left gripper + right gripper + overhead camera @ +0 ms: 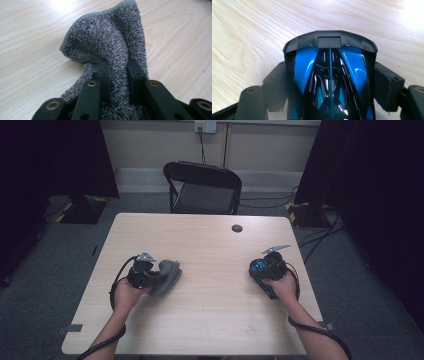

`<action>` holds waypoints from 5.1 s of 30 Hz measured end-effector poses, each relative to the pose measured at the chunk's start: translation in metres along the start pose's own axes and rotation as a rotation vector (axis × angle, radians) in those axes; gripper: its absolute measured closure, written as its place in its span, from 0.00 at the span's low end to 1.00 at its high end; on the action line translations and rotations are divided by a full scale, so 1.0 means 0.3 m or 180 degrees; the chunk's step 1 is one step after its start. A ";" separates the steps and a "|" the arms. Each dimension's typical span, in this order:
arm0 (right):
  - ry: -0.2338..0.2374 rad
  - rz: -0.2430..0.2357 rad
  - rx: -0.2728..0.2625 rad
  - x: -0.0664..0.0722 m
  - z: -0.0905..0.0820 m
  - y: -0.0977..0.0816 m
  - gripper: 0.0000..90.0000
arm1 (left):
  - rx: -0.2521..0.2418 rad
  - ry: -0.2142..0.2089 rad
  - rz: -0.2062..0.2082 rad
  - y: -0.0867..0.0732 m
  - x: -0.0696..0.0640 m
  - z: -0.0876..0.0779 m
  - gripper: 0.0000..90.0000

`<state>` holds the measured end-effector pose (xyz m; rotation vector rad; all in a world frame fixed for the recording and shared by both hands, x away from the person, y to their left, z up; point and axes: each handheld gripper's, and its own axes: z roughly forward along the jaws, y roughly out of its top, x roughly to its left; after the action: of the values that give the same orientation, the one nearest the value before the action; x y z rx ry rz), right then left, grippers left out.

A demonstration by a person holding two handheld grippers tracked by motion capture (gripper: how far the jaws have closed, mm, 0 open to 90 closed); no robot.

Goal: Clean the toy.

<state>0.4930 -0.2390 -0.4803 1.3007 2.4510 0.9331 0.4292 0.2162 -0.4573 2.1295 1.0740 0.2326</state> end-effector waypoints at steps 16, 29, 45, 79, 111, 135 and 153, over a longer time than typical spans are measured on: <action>-0.0079 -0.0111 0.0098 0.017 0.030 -0.002 0.27 | -0.0013 0.0037 0.0044 0.000 -0.011 0.028 0.79; -0.0084 -0.0047 -0.0017 0.015 0.011 0.019 0.21 | -0.0195 0.0110 0.0039 -0.007 -0.009 0.040 0.39; -0.0043 -0.0098 -0.0178 0.026 -0.071 0.048 0.15 | -0.0297 0.0152 -0.0010 0.014 -0.003 -0.007 0.26; 0.0298 -0.0486 -0.0412 0.210 -0.101 0.055 0.15 | -0.0432 -0.0102 0.0347 0.055 -0.125 -0.041 0.20; 0.0629 -0.0706 -0.0410 0.332 -0.073 -0.034 0.15 | -0.0320 -0.0655 0.0660 0.026 -0.287 0.033 0.20; 0.0795 -0.0822 -0.0334 0.371 -0.070 -0.108 0.15 | -0.0163 -0.0877 0.0861 -0.025 -0.350 0.064 0.19; 0.0909 -0.0990 -0.0251 0.414 -0.072 -0.163 0.15 | -0.0068 -0.0891 0.0951 -0.069 -0.387 0.080 0.19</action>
<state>0.3778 -0.1686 -0.4812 0.7724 2.6884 1.1807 0.3534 0.1236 -0.4707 2.2187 0.5901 0.0804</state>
